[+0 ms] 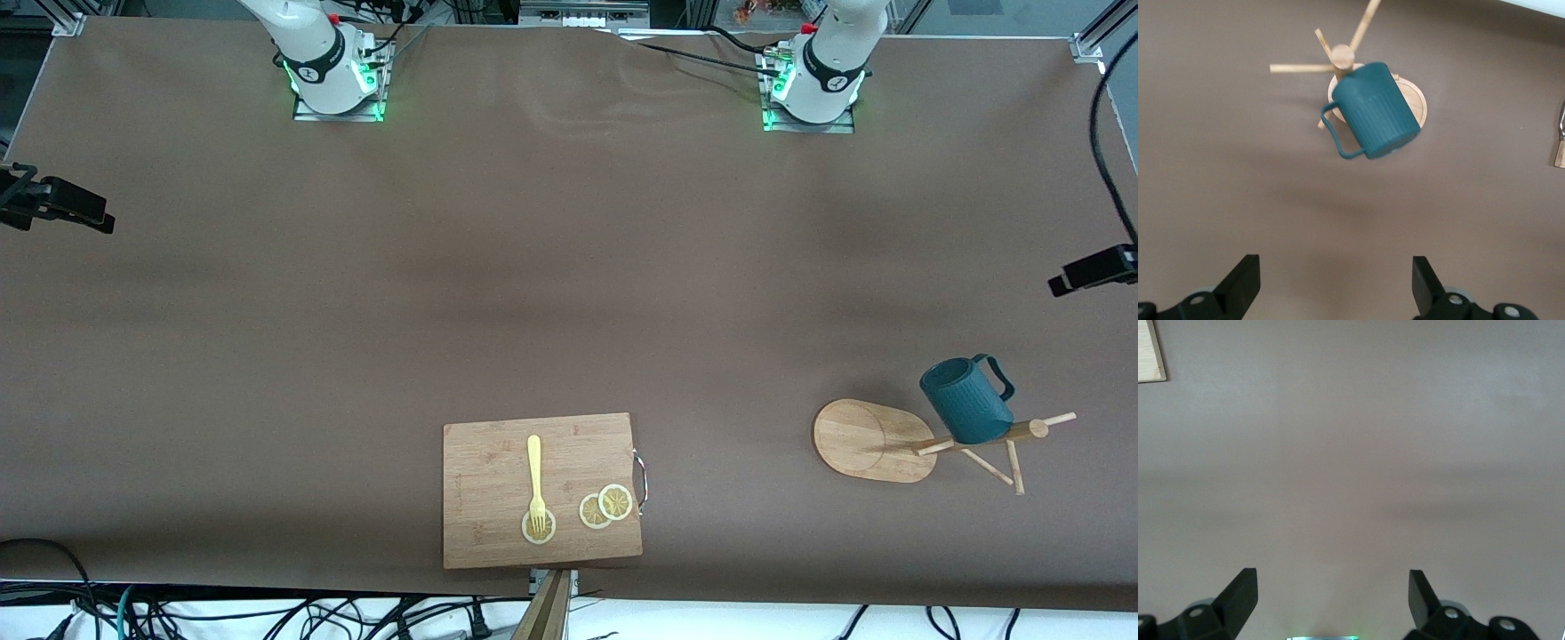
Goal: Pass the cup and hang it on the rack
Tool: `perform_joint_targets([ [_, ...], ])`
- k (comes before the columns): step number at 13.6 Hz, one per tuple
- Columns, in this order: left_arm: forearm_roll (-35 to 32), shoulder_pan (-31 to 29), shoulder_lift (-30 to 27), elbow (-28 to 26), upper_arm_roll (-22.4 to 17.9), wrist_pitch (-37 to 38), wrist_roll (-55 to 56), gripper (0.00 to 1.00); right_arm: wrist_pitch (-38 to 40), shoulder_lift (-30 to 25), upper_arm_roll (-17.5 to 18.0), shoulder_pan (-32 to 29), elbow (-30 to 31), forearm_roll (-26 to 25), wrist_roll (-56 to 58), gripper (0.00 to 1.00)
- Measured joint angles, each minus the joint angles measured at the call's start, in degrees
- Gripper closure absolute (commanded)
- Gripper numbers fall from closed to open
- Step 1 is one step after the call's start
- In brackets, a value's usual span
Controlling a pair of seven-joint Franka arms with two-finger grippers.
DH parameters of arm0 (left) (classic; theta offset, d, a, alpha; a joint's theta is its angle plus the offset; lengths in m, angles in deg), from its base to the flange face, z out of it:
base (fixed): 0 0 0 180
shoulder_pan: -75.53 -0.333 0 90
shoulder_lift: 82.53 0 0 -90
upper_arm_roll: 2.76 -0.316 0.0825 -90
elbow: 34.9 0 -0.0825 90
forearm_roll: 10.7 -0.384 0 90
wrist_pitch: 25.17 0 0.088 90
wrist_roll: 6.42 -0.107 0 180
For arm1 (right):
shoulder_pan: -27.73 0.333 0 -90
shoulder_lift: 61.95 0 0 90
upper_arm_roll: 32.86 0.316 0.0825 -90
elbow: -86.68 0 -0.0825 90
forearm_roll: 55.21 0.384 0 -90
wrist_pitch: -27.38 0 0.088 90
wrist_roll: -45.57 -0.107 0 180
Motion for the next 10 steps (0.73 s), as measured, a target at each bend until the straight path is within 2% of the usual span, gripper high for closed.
perform_joint_targets([
  [3, -0.4, 3.9, -0.6, -0.6, -0.1, 1.0, 5.2, 0.0, 0.0, 0.0, -0.1, 0.0, 0.0, 0.0, 0.0, 0.0],
  [7, -0.5, 5.7, -0.9, -1.6, -0.2, 0.9, 6.2, 0.0, 0.0, 0.0, -0.2, 0.0, 0.0, 0.0, 0.0, 0.0],
  [8, -0.5, 7.0, -1.8, -3.1, -1.3, 0.1, 6.2, 0.0, 0.0, 0.0, -0.2, 0.0, 0.0, 0.0, 0.0, 0.0],
  [10, -0.5, 13.2, -4.9, -7.6, -7.1, -1.9, 6.2, 0.0, 0.0, 0.0, -0.2, 0.0, 0.0, 0.0, 0.0, 0.0],
])
